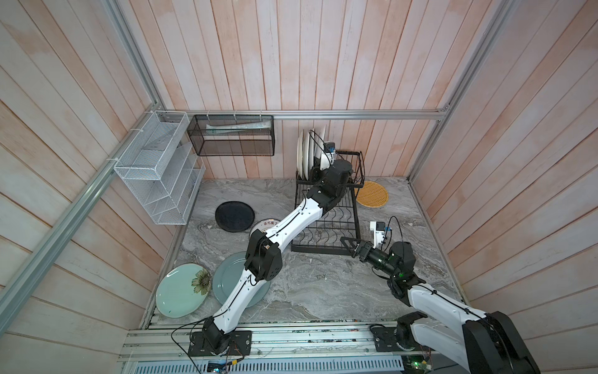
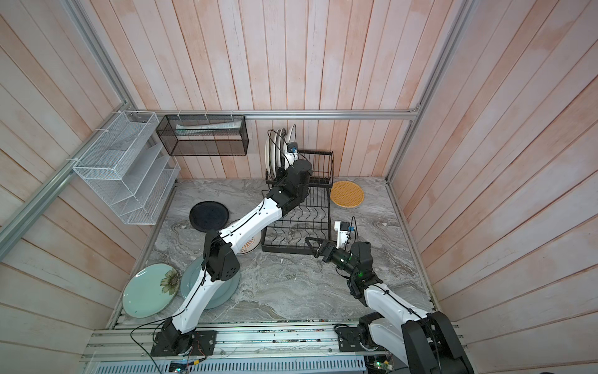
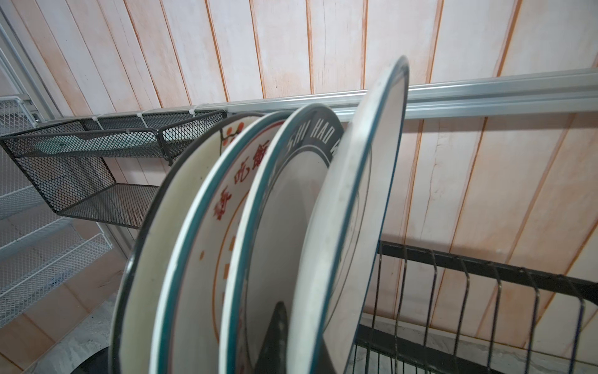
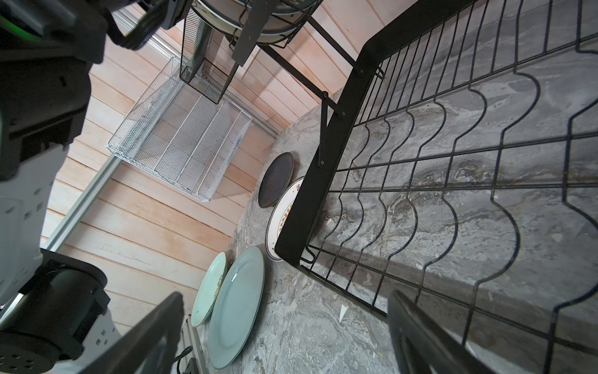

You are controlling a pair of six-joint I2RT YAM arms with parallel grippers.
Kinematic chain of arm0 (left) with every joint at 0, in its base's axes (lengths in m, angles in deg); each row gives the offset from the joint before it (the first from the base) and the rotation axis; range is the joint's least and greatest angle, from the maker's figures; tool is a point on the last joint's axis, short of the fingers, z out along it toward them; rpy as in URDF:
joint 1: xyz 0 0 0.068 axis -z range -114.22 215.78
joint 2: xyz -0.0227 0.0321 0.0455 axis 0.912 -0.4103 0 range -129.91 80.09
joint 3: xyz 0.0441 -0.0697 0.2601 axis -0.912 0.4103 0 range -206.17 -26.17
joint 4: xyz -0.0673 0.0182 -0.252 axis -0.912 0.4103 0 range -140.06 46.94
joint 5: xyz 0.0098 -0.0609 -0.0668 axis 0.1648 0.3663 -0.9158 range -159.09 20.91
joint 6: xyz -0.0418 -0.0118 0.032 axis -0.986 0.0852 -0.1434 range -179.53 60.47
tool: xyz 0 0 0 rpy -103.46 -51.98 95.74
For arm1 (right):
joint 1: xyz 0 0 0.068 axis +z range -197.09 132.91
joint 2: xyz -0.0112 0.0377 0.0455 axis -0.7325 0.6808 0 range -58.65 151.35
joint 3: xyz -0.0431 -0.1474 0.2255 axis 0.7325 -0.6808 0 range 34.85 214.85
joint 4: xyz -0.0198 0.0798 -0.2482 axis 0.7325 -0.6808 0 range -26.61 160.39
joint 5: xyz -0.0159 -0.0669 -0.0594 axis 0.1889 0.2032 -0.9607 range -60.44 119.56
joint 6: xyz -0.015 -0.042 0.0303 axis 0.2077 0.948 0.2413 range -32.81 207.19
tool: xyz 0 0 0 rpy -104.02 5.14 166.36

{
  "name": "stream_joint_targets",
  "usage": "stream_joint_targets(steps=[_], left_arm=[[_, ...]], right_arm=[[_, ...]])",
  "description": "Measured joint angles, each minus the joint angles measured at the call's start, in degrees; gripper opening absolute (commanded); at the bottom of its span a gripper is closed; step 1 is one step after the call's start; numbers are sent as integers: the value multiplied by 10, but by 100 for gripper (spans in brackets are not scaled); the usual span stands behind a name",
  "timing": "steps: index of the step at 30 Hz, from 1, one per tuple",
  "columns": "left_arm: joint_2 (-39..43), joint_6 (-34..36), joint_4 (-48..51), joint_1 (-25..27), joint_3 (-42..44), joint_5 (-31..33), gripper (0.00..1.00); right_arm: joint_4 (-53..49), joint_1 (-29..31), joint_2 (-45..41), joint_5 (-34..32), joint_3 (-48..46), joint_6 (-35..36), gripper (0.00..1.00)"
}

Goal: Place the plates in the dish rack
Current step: 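Press the white plate down into the upper rack slot with the left gripper, then open and withdraw the left gripper while the right gripper reaches toward the rattan plate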

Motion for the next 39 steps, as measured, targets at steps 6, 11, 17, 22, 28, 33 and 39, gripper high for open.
stream_joint_targets(steps=[6,11,17,22,28,33,39], left_arm=[[0,-40,21,0,0,-14,15],[1,-56,36,2,2,-33,26],[4,-56,35,5,2,-39,27],[13,-49,34,7,2,-39,28],[47,-22,30,19,8,-47,52],[89,16,3,37,7,-52,62],[114,83,-30,59,-47,-57,69]], right_arm=[[0,0,0,0,1,0,98],[0,0,0,0,1,0,98],[0,0,0,0,1,0,98],[0,1,0,0,1,0,98],[0,2,0,0,2,0,98],[-3,2,-6,-2,2,5,98],[-11,2,-21,-13,2,21,98]])
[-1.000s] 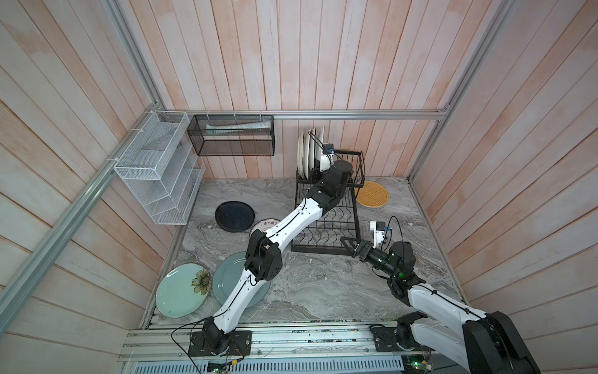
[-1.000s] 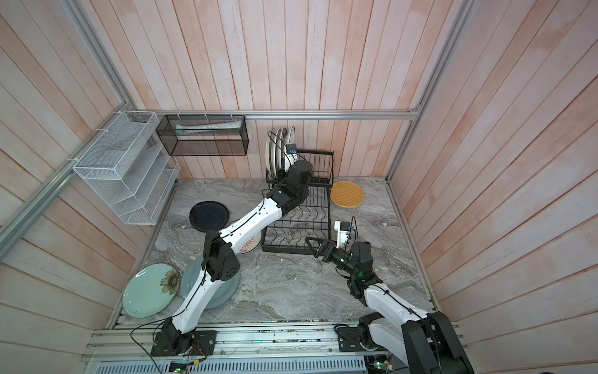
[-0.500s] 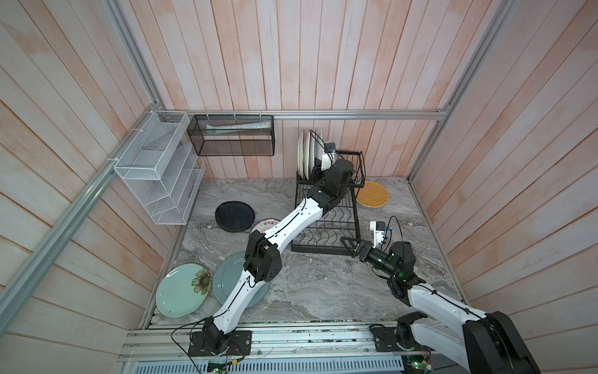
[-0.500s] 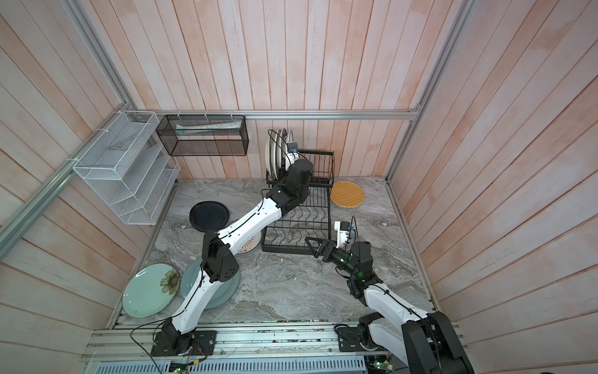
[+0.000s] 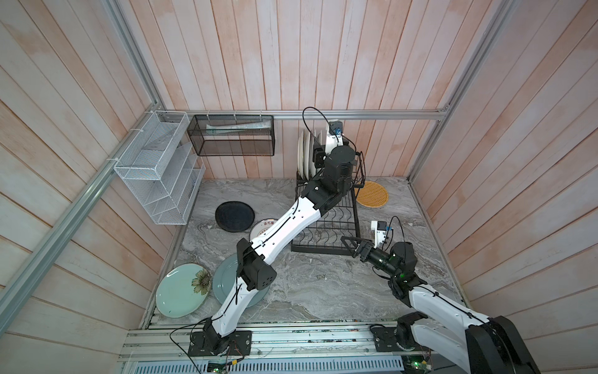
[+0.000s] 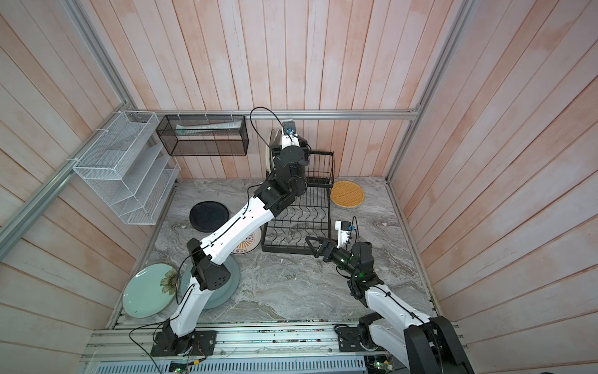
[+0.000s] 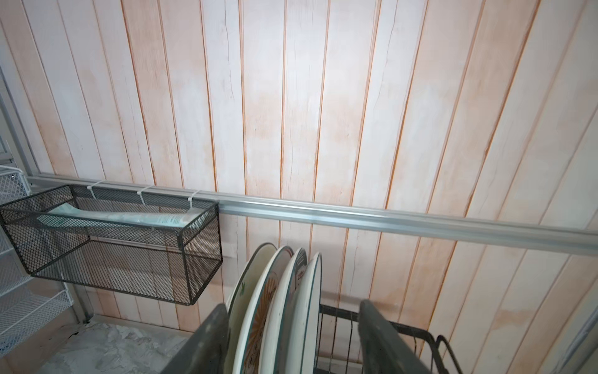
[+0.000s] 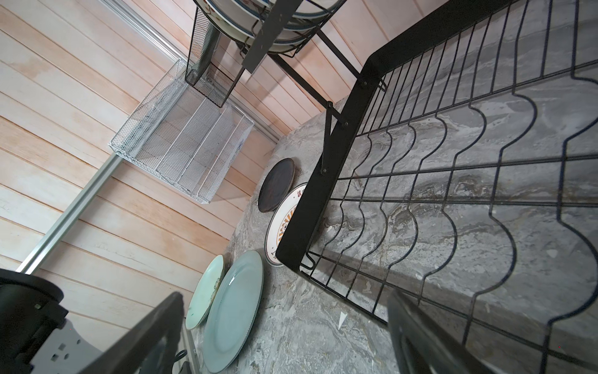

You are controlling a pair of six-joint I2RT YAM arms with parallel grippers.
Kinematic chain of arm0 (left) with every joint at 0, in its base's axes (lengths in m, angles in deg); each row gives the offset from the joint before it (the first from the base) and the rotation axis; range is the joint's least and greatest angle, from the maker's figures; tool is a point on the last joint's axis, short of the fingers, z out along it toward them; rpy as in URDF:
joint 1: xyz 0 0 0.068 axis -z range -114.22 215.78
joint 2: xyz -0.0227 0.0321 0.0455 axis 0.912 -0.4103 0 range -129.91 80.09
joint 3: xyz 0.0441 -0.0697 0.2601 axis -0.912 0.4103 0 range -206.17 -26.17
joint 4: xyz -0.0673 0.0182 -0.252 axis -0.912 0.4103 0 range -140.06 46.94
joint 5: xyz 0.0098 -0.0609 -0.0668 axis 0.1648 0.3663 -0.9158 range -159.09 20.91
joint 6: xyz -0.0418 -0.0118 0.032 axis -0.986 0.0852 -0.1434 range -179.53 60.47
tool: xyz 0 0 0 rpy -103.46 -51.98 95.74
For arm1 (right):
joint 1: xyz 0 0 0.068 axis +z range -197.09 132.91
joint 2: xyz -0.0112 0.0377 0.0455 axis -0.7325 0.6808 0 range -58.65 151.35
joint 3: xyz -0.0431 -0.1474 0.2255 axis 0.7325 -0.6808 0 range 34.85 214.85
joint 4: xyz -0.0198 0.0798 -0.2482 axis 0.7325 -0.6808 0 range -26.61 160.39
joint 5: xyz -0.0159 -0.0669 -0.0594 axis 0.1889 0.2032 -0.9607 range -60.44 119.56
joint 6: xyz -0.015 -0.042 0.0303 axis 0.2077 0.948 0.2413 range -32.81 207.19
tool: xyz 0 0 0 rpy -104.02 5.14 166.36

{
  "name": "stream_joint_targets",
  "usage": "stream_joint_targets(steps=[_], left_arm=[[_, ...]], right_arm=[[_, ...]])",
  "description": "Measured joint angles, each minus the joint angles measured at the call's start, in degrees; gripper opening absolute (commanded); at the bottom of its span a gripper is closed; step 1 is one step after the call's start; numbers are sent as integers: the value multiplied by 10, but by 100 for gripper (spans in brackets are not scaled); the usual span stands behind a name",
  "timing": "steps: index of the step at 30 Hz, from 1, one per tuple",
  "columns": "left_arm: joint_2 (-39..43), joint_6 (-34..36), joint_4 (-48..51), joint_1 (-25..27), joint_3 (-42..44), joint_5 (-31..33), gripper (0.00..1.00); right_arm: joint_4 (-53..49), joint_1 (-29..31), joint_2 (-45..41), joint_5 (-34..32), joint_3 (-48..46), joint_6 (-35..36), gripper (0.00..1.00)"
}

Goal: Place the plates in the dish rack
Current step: 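Open and withdraw the left gripper while the right gripper reaches toward the rattan plate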

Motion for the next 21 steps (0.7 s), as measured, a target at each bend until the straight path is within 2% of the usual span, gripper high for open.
stream_joint_targets(steps=[4,7,9,10,14,17,21], left_arm=[[60,20,3,24,26,-8,80],[150,-5,40,39,98,-46,88],[244,-38,64,40,194,-98,98],[291,-49,70,39,243,-126,100],[504,-108,67,23,495,-276,100],[648,-154,53,-6,680,-380,100],[791,-198,66,-39,882,-457,100]], right_arm=[[-8,0,-7,-17,0,12,98],[-17,0,-23,-35,0,22,98],[-35,-1,-43,-43,2,30,98],[-45,-2,-53,-47,3,34,98],[-100,-19,-97,-62,31,45,98],[-128,-54,-119,-64,53,49,98],[-154,-129,-123,-56,58,38,98]])
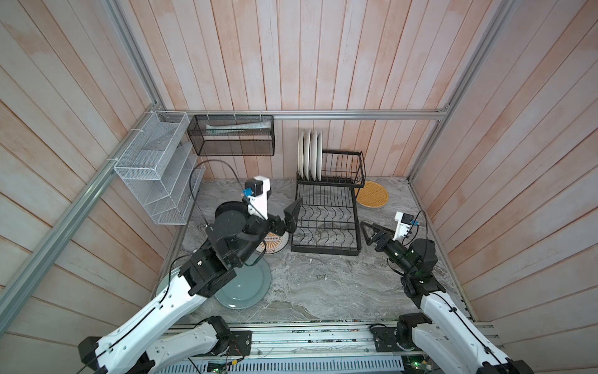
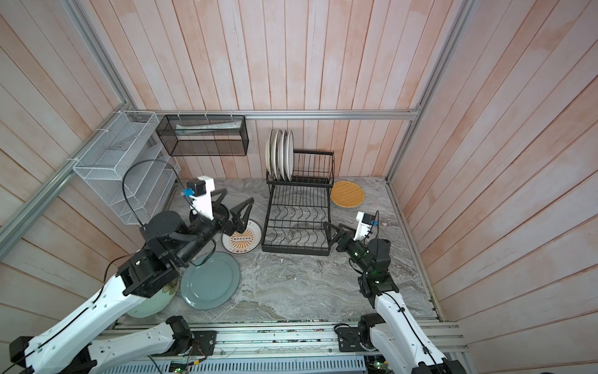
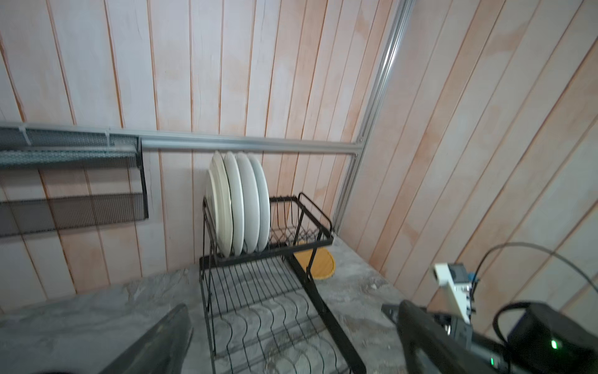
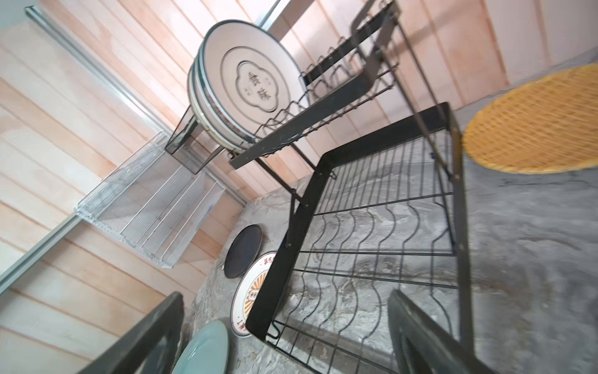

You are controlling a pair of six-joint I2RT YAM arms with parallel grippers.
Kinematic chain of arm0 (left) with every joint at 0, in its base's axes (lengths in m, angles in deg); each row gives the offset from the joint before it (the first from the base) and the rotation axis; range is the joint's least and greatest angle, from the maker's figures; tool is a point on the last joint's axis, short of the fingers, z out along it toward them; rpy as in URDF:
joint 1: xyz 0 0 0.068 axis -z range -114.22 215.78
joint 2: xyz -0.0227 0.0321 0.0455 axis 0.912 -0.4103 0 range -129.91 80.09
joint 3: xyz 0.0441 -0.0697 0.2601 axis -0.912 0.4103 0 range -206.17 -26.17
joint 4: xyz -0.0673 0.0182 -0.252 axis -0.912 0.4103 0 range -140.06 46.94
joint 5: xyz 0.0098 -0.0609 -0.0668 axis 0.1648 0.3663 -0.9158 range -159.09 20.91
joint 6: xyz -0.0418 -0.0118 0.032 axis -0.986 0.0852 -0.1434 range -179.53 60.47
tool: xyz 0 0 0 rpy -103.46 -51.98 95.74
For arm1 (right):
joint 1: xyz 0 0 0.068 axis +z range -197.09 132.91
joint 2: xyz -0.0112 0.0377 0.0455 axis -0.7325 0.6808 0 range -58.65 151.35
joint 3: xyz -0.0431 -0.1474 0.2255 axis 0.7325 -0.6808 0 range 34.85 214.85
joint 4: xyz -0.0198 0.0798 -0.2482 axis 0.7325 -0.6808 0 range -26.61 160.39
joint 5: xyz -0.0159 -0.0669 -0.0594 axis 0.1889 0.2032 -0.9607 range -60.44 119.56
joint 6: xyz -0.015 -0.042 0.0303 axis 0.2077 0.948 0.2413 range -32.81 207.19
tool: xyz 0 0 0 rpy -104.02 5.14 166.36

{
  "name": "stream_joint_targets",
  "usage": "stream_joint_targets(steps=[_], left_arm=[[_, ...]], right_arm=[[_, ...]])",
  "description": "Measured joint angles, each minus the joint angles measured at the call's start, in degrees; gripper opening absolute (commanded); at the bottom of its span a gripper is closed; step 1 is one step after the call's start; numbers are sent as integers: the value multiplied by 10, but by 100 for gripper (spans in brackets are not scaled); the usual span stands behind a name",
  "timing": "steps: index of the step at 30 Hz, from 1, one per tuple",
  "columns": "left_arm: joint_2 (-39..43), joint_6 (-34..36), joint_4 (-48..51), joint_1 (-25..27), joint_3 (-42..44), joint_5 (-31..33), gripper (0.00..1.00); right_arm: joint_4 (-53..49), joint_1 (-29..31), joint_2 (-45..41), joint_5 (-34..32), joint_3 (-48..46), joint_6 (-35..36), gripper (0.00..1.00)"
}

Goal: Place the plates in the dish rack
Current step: 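Open and withdraw the left gripper while the right gripper reaches toward the rattan plate, then grip the rim of the woven rattan plate with the right gripper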

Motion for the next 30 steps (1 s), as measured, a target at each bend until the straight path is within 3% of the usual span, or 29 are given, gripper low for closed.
stream_joint_targets(steps=[5,10,21,30], left_arm=[[106,-39,63,-20,146,-42,100],[191,-70,110,-21,219,-55,100],[248,-102,184,-20,219,-54,100],[264,-107,191,-23,219,-39,100]], right_arm=[[-16,-101,51,21,0,-44,98],[12,-158,161,31,0,-96,98],[125,-184,463,59,86,-168,90],[179,-190,624,68,203,-220,85]])
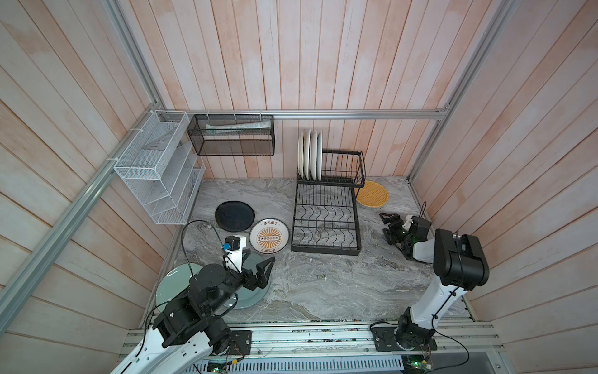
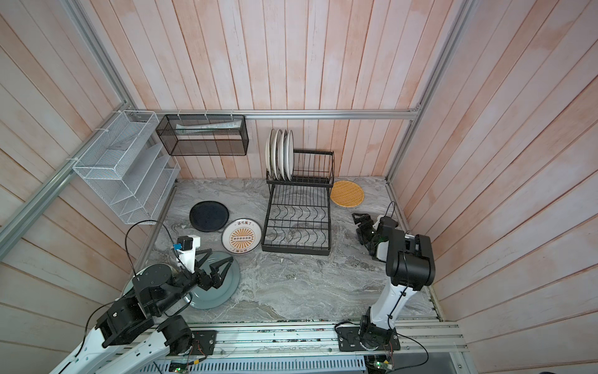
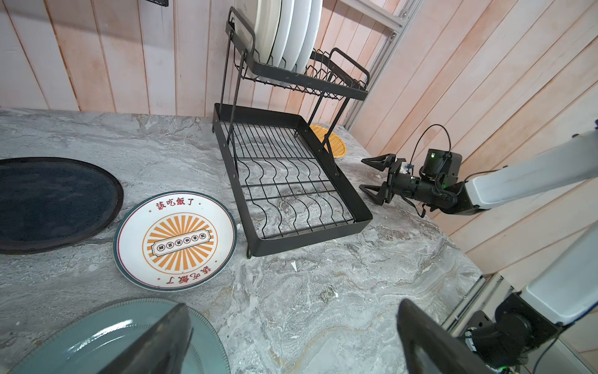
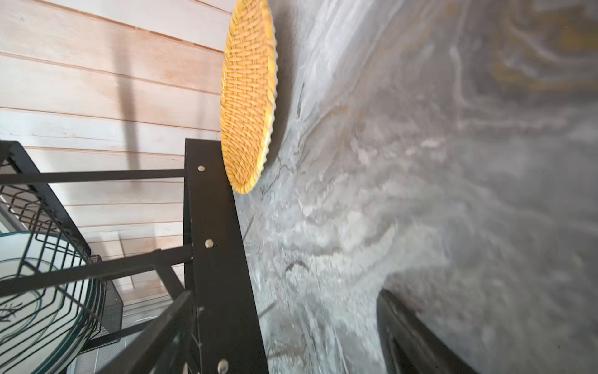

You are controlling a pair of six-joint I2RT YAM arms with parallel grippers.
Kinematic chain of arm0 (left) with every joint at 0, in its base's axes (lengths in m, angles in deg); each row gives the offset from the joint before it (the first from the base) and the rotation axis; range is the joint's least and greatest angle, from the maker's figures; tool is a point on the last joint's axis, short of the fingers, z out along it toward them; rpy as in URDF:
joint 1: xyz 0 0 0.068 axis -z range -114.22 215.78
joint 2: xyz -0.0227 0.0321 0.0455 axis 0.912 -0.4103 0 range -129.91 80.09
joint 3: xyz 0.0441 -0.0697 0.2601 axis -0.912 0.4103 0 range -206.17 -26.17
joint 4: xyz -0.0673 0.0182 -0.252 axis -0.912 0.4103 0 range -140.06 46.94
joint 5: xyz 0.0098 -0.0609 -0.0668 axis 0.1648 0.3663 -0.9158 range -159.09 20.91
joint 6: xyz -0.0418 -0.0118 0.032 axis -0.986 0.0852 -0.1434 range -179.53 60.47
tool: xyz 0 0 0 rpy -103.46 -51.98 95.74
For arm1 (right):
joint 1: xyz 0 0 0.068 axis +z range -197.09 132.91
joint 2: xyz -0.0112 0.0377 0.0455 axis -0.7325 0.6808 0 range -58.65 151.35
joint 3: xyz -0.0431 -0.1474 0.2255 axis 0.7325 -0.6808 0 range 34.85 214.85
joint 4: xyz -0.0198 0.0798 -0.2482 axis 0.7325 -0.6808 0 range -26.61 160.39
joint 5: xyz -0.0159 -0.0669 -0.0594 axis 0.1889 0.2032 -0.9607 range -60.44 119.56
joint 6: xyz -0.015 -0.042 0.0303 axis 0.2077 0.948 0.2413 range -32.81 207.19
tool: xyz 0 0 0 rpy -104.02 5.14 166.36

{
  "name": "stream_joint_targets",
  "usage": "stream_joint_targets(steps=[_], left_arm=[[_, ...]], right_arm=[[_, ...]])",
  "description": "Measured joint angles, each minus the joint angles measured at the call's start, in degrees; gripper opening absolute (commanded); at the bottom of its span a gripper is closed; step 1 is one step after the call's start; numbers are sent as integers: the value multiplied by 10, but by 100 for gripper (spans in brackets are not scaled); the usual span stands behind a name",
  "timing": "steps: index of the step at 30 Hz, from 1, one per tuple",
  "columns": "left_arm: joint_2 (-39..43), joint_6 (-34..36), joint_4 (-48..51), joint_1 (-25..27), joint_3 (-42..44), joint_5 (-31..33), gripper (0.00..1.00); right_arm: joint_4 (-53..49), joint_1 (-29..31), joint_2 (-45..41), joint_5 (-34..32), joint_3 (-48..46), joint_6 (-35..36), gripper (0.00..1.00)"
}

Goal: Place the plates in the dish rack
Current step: 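Grip the rim of the woven rattan plate with the right gripper, then lift the rattan plate upright with the right gripper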

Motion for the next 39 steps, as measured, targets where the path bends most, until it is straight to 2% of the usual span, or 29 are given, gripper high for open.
stream_joint_targets(steps=[3,11,20,23,30,39], left_arm=[[-10,0,0,0,0,-2,100],[-12,0,0,-4,0,-2,100],[-9,0,1,-8,0,-2,100],[-9,0,1,-10,0,-2,100],[-5,0,1,-12,0,0,100],[-2,-2,1,-12,0,10,100]], right_arm=[[9,0,40,0,43,-20,79],[5,2,129,4,158,-71,70],[-75,27,195,-16,290,-101,54],[-94,34,199,-29,302,-109,43],[-89,38,217,-49,307,-136,1],[-14,30,190,-64,236,-165,0]])
